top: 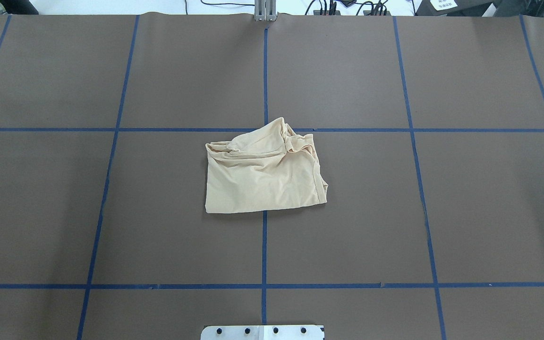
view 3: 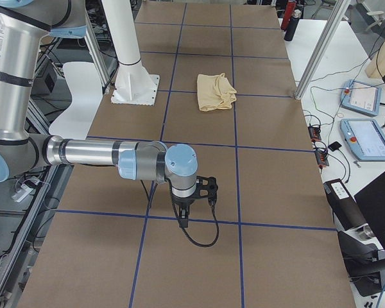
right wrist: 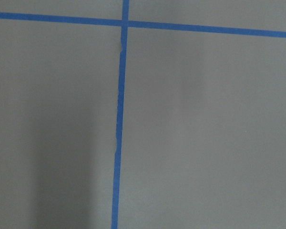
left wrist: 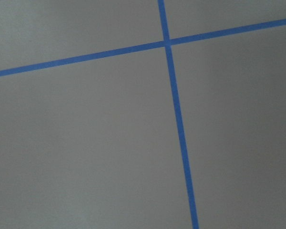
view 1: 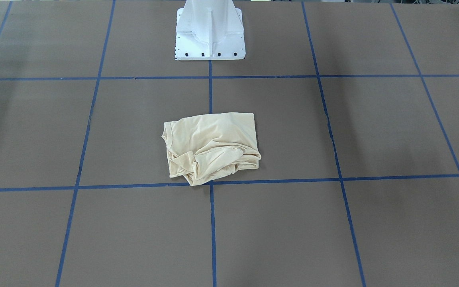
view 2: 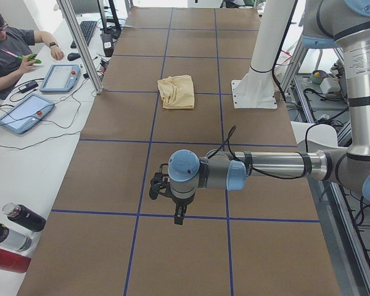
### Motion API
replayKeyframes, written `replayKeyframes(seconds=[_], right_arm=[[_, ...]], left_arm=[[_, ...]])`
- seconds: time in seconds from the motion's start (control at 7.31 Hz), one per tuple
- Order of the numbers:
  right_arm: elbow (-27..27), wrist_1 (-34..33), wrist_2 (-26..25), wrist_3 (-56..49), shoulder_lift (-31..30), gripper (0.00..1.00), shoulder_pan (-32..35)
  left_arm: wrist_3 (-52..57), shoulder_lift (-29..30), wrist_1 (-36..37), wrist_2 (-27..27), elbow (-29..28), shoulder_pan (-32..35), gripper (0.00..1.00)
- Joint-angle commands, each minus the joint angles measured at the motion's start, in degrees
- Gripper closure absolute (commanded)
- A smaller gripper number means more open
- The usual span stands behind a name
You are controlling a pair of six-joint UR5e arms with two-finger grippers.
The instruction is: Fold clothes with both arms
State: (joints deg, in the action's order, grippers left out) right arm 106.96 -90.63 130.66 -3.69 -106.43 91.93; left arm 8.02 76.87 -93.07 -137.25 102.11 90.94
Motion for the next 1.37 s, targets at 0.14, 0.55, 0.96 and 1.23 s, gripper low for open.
replayKeyframes(seconds=[0.14,0.55,0.96,1.23], right_arm=[[-0.61,0.1,0.3,-0.7,-0.18,0.0,0.0],[-0.35,0.37,-1.1,-0.97,-1.23,0.0,0.09],[-0.09,0.46,-1.02,-0.88,-1.23,0.0,0.09],[-0.09,0.37,-1.11,-0.71,-1.23,0.0,0.09]], left_arm=[[0.07,-0.14,-0.09,-0.65,-0.33,0.02,0.0],[0.15,-0.14,-0.09,-0.65,-0.25,0.02,0.0],[0.15,-0.14,-0.18,-0.73,-1.82,0.02,0.0],[0.15,-0.14,-0.09,-0.56,-2.27,0.02,0.0]])
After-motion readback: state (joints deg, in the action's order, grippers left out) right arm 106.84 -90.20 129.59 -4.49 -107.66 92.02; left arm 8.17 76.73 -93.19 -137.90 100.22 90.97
